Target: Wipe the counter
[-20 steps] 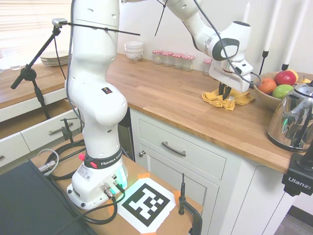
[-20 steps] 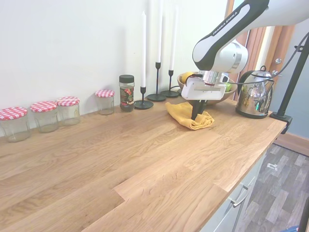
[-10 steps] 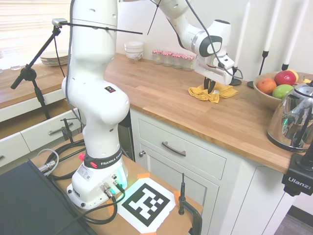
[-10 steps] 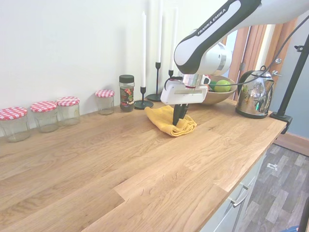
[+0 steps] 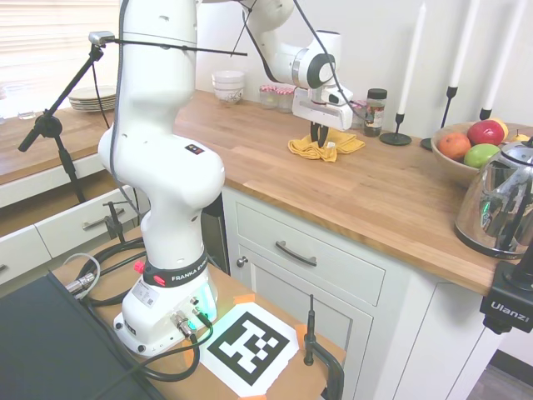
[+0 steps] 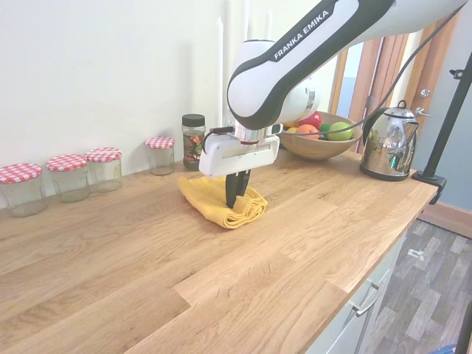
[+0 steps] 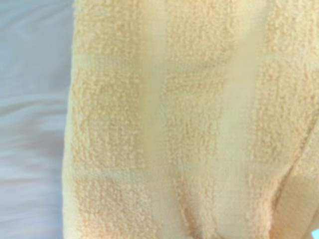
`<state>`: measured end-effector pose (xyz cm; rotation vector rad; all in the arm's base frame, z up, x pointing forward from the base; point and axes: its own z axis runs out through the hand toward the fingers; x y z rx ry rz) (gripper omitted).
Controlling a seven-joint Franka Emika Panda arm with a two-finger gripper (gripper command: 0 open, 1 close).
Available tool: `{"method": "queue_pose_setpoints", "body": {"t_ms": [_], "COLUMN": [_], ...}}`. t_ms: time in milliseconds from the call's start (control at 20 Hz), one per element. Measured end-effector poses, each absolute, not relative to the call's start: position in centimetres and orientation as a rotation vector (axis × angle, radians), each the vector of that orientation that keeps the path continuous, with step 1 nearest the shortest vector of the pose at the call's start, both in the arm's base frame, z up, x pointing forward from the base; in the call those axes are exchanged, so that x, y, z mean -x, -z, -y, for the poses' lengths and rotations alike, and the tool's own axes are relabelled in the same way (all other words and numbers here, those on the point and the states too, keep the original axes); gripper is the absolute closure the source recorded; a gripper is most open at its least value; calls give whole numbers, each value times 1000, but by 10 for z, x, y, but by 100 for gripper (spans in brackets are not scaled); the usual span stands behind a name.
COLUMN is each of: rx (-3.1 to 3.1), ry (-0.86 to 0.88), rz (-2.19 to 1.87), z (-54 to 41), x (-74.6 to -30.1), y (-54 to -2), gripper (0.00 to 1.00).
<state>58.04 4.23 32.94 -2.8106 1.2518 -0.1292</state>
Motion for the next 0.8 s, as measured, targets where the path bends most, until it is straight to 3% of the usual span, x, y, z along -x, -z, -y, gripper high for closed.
{"method": "queue_pose_setpoints", "body": {"t_ms": [800], "rx": [3025], "ry": [282], "rz": [-976], "z": [-185], "x": [-553], "y": [-325], "gripper": [100]}}
